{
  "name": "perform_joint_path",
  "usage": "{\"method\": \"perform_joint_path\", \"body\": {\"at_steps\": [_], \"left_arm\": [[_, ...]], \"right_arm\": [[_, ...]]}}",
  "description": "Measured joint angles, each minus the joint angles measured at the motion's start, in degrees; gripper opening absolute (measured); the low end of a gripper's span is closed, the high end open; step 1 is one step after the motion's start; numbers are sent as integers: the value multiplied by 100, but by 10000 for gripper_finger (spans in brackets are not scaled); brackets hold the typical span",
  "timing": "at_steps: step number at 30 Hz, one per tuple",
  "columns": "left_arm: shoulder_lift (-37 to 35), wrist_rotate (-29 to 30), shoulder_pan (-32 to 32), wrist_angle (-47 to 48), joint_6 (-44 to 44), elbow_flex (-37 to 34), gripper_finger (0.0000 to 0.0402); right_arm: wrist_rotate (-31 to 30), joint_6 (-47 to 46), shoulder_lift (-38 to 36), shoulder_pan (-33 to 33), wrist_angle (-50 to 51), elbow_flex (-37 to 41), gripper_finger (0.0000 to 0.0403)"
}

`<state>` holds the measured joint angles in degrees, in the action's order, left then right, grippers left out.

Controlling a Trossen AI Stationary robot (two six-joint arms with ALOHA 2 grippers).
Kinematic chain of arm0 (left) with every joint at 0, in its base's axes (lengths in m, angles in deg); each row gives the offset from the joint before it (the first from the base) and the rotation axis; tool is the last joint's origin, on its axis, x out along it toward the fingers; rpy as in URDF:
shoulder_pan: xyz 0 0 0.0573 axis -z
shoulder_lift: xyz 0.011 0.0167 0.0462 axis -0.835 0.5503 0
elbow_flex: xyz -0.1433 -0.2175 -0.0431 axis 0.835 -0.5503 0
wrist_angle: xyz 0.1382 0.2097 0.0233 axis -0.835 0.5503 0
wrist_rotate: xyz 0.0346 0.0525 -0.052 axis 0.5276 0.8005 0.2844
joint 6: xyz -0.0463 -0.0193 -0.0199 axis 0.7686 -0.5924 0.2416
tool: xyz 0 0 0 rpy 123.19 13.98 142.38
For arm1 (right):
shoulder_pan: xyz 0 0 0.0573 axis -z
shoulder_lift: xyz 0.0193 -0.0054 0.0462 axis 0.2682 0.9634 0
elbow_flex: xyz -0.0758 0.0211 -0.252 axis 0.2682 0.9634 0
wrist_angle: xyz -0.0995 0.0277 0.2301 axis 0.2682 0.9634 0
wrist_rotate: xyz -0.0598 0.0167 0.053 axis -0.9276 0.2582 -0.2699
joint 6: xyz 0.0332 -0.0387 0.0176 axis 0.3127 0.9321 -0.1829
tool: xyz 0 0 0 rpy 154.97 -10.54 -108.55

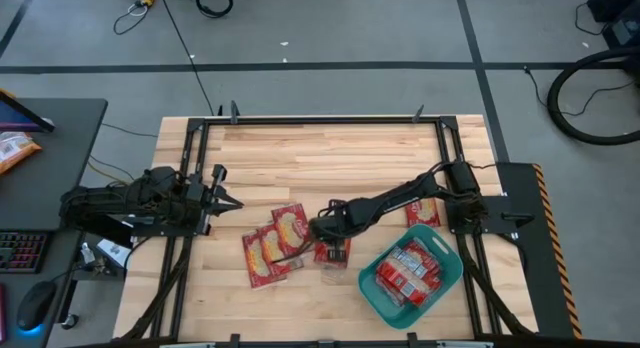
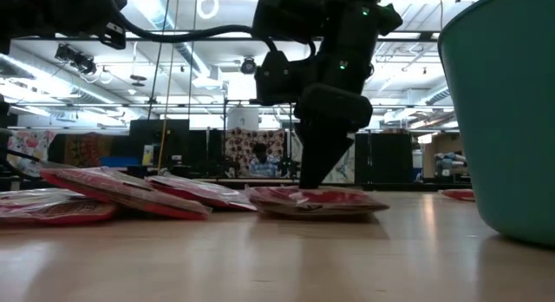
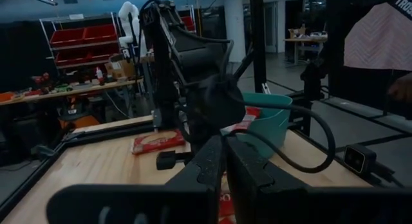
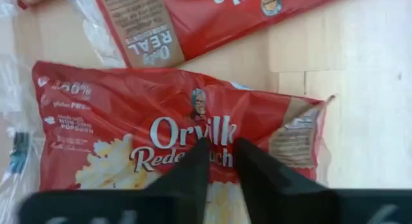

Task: Sort popcorn bags into baskets
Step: Put the red popcorn into the green bin

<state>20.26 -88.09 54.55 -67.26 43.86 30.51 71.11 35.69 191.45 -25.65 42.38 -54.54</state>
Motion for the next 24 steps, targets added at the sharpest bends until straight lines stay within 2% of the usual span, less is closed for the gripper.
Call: {"method": "perform_joint_path", "body": {"at_steps": [2, 4, 8, 16, 24], "left_arm": [[0, 0, 2, -8, 77, 0, 27], [0, -1, 0, -12, 125, 0, 27], [0, 0, 0, -12, 127, 0, 27], [0, 0, 0, -8, 148, 0, 27], [0, -2, 0, -5, 320, 0, 27]], "right_arm": [[-2, 0, 1, 16, -2, 2, 34], [-7, 29, 4, 19, -2, 5, 10], [-78, -42, -4, 16, 25, -2, 18], [-98, -105, -52, 23, 321, -206, 5], [-338, -119, -63, 25, 1081, -821, 3]]}}
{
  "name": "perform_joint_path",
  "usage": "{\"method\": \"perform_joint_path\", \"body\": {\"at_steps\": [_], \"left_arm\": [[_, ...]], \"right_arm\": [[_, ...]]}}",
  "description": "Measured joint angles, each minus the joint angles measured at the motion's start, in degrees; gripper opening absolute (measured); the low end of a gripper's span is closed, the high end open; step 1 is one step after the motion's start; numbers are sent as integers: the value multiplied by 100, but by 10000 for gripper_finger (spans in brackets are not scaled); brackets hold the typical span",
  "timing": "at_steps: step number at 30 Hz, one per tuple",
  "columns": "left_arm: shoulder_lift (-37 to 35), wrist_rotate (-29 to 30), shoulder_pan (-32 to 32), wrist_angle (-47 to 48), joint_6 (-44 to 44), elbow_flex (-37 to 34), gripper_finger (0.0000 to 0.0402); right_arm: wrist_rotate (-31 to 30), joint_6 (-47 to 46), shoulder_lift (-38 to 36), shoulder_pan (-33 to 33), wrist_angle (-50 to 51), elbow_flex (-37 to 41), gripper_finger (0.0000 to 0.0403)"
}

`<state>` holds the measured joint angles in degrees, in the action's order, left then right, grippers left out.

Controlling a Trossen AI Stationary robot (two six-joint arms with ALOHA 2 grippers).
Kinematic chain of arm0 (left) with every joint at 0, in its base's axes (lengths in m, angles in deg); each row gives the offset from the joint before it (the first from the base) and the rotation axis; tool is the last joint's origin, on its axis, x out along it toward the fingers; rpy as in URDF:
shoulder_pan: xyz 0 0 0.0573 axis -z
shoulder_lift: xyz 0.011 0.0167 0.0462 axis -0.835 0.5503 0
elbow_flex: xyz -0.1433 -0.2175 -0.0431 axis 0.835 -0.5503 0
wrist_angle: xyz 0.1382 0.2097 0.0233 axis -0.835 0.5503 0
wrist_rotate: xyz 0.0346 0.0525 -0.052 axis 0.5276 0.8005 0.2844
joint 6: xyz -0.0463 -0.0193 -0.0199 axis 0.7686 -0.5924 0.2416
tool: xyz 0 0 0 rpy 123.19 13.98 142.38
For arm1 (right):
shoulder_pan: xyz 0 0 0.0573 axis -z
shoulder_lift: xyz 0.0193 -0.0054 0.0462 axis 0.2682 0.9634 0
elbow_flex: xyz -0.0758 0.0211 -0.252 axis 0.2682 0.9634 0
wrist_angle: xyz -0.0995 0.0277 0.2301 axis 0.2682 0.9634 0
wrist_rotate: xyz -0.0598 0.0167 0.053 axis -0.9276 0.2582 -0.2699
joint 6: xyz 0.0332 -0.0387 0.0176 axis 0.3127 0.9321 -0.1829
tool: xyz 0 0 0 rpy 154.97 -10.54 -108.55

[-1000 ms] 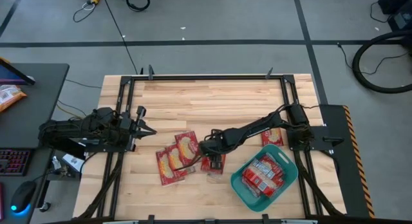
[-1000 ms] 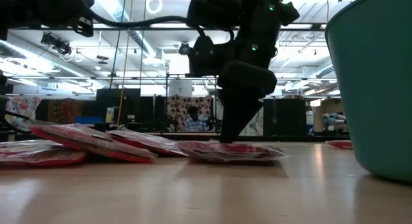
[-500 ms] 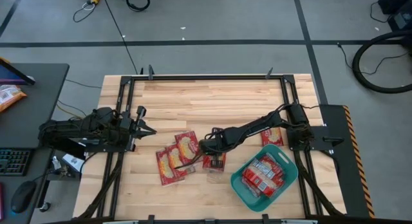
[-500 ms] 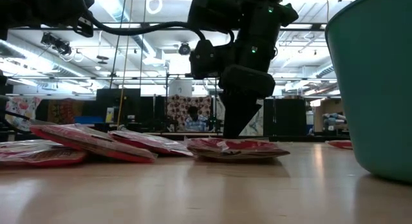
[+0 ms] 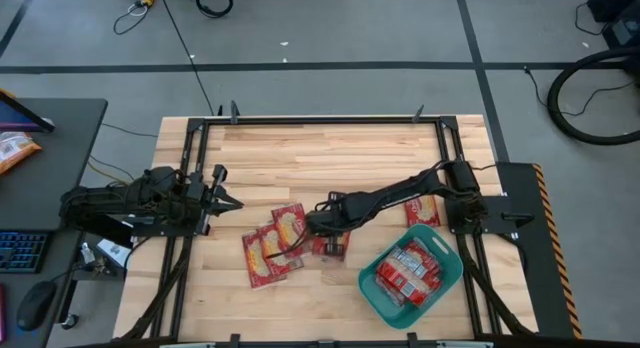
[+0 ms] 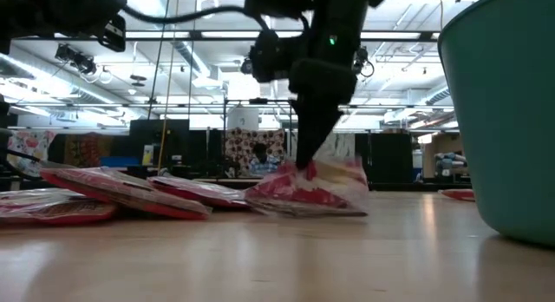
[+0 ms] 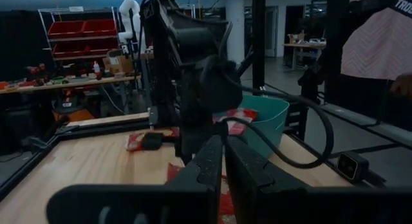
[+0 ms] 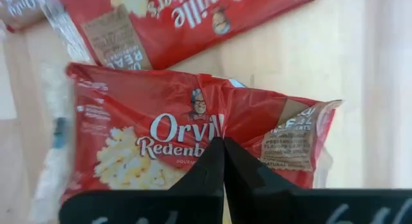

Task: Sort popcorn bags into baskets
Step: Put the red popcorn into the green bin

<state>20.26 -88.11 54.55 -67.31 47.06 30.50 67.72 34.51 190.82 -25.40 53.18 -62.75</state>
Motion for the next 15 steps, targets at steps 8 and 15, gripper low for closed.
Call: {"method": "perform_joint_path", "body": {"at_steps": [8, 15], "left_arm": [[0, 2, 0, 2, 107, 1, 27], [0, 2, 2, 11, 148, 0, 27]], "right_arm": [[-275, -251, -7, -18, 1148, -941, 2], [-453, -357, -13, -122, 1651, -1445, 1]]}}
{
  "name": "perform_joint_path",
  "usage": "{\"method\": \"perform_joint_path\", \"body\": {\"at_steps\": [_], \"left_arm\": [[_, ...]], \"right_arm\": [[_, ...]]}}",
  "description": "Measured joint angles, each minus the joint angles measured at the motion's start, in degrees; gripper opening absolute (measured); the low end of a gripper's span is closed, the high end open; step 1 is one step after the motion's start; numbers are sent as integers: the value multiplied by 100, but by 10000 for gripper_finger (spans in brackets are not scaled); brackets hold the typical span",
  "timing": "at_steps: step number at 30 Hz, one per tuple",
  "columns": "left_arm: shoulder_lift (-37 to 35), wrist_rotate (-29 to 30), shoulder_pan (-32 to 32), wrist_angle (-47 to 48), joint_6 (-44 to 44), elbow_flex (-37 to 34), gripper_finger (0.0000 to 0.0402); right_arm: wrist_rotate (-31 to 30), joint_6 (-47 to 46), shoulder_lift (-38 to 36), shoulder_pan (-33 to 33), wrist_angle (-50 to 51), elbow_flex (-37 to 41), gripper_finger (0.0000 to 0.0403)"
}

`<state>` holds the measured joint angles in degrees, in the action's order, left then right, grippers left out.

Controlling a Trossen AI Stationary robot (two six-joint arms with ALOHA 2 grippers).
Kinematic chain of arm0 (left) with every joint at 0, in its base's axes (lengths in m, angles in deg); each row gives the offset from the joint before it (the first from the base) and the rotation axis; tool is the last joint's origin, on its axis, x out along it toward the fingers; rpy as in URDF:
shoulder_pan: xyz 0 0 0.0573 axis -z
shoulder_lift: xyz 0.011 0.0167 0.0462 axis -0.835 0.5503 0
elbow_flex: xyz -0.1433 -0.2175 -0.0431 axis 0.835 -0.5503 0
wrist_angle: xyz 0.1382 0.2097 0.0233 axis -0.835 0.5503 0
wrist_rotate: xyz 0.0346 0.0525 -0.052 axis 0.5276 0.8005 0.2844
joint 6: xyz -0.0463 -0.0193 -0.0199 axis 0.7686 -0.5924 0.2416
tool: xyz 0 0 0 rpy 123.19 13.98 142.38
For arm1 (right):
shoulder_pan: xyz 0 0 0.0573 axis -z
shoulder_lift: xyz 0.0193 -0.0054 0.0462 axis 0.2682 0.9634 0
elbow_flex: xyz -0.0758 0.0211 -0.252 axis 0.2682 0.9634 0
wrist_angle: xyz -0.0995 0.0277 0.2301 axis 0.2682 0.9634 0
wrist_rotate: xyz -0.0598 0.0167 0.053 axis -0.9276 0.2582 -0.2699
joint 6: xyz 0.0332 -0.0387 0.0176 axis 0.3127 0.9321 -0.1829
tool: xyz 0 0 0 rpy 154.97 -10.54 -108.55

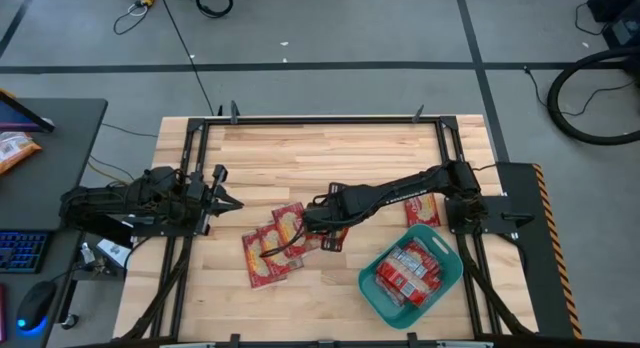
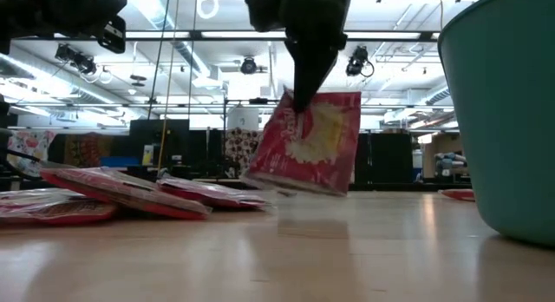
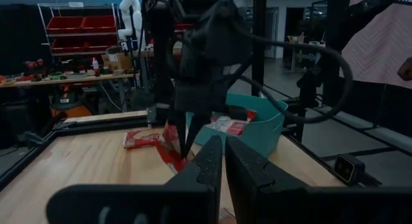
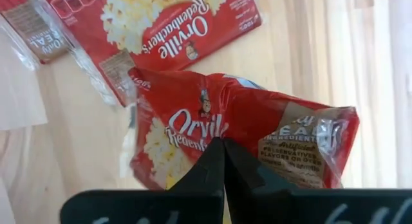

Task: Sort popcorn bags into baskets
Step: Put the red popcorn into the green bin

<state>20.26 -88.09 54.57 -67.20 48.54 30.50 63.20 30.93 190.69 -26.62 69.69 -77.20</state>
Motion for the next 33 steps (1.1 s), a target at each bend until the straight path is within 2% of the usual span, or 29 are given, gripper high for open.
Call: {"method": "perform_joint_path", "body": {"at_steps": [9, 13, 22, 25, 29, 33], "left_arm": [[0, 0, 0, 42, 2, 0, 27], [0, 0, 0, 39, 3, 0, 27], [0, -1, 0, -39, -18, 0, 27], [-2, -2, 0, -81, -24, 0, 27], [-2, -1, -2, -47, 59, 0, 27], [-2, -2, -1, 10, 151, 0, 27]], "right_arm": [[-232, -411, -7, -218, 716, -557, 0], [-221, -689, -11, -252, 686, -591, 8], [-209, -906, -13, -113, -275, 121, 108], [-25, -1052, -4, -15, -358, 356, 137], [355, -1296, 7, 92, -621, 807, 166], [345, -1323, -9, 109, -998, 1148, 186]]}}
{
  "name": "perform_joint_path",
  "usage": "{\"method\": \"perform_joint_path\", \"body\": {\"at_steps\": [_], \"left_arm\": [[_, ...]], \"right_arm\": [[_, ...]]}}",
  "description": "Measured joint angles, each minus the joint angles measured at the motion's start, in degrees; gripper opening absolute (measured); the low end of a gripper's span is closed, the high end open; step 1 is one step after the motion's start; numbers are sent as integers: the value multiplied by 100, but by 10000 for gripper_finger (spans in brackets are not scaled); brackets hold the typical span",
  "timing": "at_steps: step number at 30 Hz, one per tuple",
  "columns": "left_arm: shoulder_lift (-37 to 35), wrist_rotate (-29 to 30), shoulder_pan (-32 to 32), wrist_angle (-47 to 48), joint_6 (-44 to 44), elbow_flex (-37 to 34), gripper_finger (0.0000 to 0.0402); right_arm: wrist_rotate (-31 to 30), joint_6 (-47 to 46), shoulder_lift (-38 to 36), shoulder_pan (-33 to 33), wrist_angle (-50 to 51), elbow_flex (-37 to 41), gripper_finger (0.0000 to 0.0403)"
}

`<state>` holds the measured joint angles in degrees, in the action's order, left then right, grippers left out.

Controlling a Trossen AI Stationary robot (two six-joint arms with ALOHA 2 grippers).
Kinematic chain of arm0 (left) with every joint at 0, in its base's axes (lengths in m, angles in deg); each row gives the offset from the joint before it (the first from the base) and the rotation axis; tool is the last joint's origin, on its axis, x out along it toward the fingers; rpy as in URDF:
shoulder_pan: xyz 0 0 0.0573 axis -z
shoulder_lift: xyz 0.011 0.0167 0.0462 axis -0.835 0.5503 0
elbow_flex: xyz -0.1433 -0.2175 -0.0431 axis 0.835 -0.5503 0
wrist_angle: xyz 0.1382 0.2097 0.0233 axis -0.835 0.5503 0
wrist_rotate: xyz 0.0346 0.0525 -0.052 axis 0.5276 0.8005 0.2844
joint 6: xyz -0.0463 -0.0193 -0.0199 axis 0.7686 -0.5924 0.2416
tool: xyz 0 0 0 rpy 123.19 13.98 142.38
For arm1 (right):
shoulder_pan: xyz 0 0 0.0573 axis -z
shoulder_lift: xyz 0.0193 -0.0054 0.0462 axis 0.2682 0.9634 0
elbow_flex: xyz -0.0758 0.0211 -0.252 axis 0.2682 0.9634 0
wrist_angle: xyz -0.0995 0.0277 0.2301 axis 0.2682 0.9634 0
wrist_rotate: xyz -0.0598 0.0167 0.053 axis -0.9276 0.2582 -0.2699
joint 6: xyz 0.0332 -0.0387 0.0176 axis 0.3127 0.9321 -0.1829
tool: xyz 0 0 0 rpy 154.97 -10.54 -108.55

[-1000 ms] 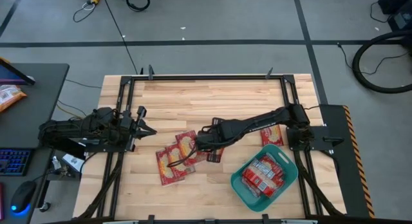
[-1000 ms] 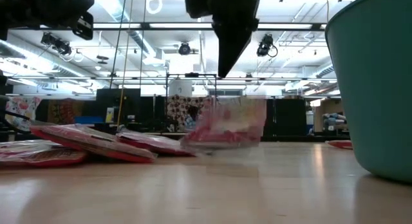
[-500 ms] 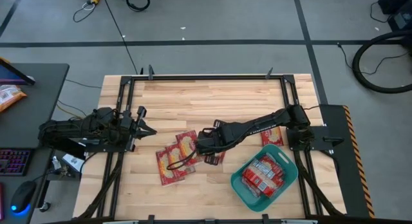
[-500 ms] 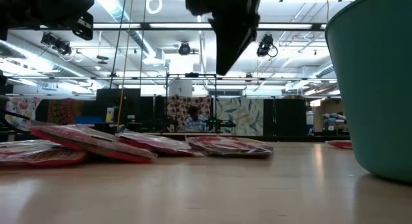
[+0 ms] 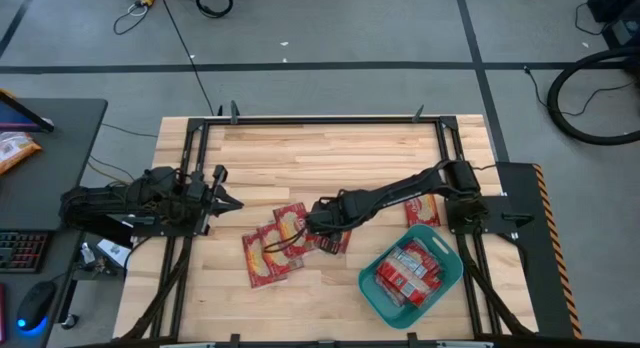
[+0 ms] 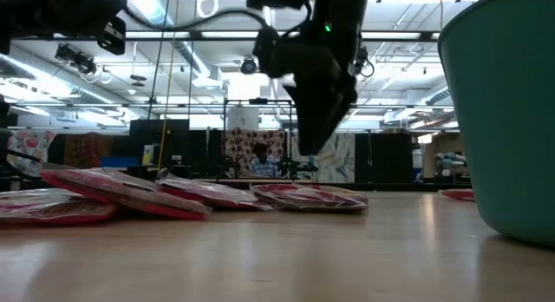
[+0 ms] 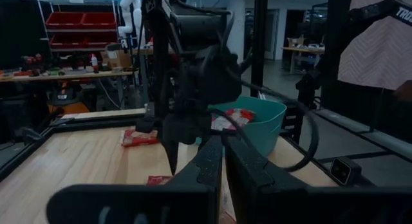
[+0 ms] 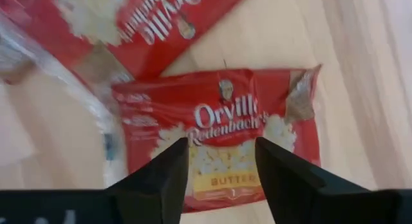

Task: Sort popcorn bags into baskets
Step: Put the red popcorn into the green bin

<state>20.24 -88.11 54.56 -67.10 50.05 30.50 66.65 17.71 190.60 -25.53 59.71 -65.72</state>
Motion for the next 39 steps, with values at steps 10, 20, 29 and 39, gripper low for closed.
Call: {"method": "perform_joint_path", "body": {"at_steps": [10, 20, 29, 39], "left_arm": [[0, 0, 1, 27, -11, 2, 27], [0, 0, 1, 20, -15, 0, 27], [0, 0, 1, 20, -15, 0, 27], [0, 0, -1, 27, -37, 0, 27]], "right_arm": [[-83, -34, 4, 26, -821, 978, 222], [6, 234, -39, 153, -1384, 1442, 162], [-25, 346, -17, 153, -1446, 1453, 14], [-339, 422, -13, 146, -470, 616, 4]]}}
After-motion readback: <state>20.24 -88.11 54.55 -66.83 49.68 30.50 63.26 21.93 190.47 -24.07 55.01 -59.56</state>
